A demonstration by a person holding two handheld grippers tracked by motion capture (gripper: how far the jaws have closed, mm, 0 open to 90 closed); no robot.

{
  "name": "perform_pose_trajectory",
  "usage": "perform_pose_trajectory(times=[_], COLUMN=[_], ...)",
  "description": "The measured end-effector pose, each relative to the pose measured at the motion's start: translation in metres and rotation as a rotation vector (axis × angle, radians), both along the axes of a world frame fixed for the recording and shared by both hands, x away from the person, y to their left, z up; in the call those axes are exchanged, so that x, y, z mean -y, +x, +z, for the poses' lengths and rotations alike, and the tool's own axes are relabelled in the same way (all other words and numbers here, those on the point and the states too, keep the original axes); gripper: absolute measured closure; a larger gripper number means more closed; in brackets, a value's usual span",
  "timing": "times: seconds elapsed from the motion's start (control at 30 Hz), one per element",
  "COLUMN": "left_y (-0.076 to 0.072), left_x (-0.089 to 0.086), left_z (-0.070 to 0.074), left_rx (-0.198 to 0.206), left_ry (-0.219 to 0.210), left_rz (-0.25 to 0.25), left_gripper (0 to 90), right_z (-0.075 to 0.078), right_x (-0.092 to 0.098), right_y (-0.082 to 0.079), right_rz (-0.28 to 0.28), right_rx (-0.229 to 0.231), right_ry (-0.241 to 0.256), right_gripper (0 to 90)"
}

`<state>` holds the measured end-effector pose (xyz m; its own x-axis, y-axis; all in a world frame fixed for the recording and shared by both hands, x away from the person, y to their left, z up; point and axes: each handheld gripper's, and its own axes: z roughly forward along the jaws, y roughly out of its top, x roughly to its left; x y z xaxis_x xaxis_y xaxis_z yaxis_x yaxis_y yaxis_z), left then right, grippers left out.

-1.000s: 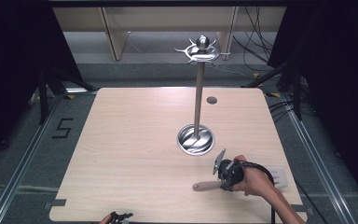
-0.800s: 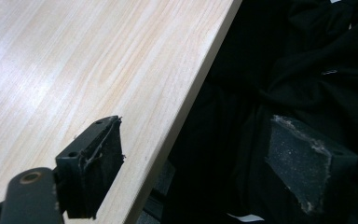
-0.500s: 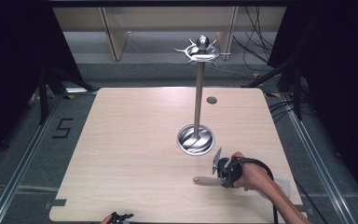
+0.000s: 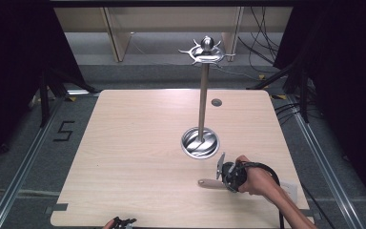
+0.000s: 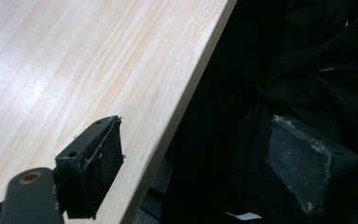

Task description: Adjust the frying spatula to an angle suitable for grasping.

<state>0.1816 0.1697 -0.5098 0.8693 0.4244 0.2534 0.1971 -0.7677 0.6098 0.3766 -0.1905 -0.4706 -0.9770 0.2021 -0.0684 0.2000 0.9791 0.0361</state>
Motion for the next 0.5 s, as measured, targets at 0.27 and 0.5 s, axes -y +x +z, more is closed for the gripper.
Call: perform_pose_trajectory(times=[0.27, 0.5], left_y=[0.000, 0.002], left_x=[0.000, -0.001], left_z=[-0.001, 0.000], left_rx=[0.002, -0.045], left_ry=[-0.001, -0.002], left_rz=[-0.001, -0.029], left_gripper=[17.5, 17.5], right_z=[0.029, 0.054], right_x=[0.030, 0.059], right_y=[0.000, -0.003], right_rz=[-0.077, -0.149], right_rx=[0.093, 0.180], right_ry=[0.240, 0.437], right_gripper=[75.4, 75.5])
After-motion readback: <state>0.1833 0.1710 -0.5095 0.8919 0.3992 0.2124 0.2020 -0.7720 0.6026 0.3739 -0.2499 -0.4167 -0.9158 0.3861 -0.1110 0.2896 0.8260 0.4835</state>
